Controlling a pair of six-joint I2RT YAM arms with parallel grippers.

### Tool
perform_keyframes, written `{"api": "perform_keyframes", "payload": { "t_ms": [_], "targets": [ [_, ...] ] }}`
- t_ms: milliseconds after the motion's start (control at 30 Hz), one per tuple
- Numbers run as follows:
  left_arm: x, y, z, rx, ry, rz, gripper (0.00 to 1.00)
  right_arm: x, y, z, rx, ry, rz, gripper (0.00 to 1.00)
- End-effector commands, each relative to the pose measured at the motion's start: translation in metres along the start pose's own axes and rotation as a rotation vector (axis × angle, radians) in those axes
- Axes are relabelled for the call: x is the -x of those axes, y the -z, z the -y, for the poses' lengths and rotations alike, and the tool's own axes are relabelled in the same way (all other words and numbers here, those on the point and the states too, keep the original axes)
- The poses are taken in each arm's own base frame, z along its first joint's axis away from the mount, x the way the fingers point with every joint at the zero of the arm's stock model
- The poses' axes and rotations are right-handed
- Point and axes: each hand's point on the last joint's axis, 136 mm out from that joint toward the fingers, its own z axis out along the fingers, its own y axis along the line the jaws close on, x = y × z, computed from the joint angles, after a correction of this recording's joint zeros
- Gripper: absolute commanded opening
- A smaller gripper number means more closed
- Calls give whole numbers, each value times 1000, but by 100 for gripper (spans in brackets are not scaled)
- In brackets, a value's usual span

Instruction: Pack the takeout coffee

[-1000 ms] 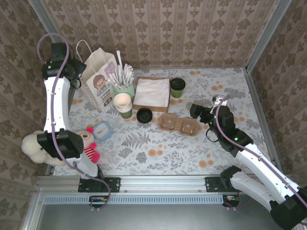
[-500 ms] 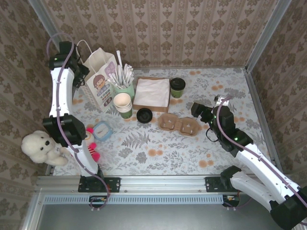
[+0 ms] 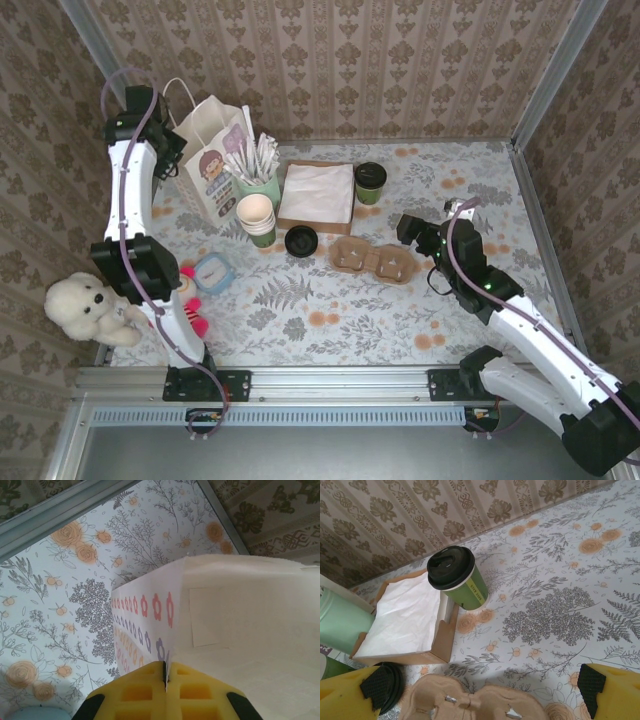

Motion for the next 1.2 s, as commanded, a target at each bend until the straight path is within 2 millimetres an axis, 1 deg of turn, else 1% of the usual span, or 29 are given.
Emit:
{"api": "perform_keyframes", "payload": {
  "t_ms": [0, 100, 233, 433, 600, 733, 900, 1033, 1167],
  "targets": [
    [7, 14, 4, -50, 20, 32, 0, 10, 2, -2, 1, -13, 27, 100],
    [13, 16, 7, -112, 70, 62, 0, 9, 1, -2, 7, -13, 29, 100],
    [24, 21, 3, -164, 143, 107, 0, 6, 2, 1, -2, -24, 30, 100],
    [42, 41, -6, -189, 191, 158, 0, 3, 5, 9, -32, -44, 26, 100],
    [52, 64, -8, -249, 218, 188, 0, 0, 3, 8, -34, -40, -1, 100],
    [51, 87, -12, -269, 227, 205, 0, 0, 0, 4, -26, -40, -12, 100],
    [46, 113, -27, -270, 233, 230, 0, -4, -5, 1, -22, -39, -35, 100],
    [37, 134, -38, -299, 241, 242, 0, -8, -11, -2, -15, -38, -56, 100],
    [28, 162, -52, -301, 245, 268, 0, -13, -16, -6, -6, -28, -87, 100]
  ]
}}
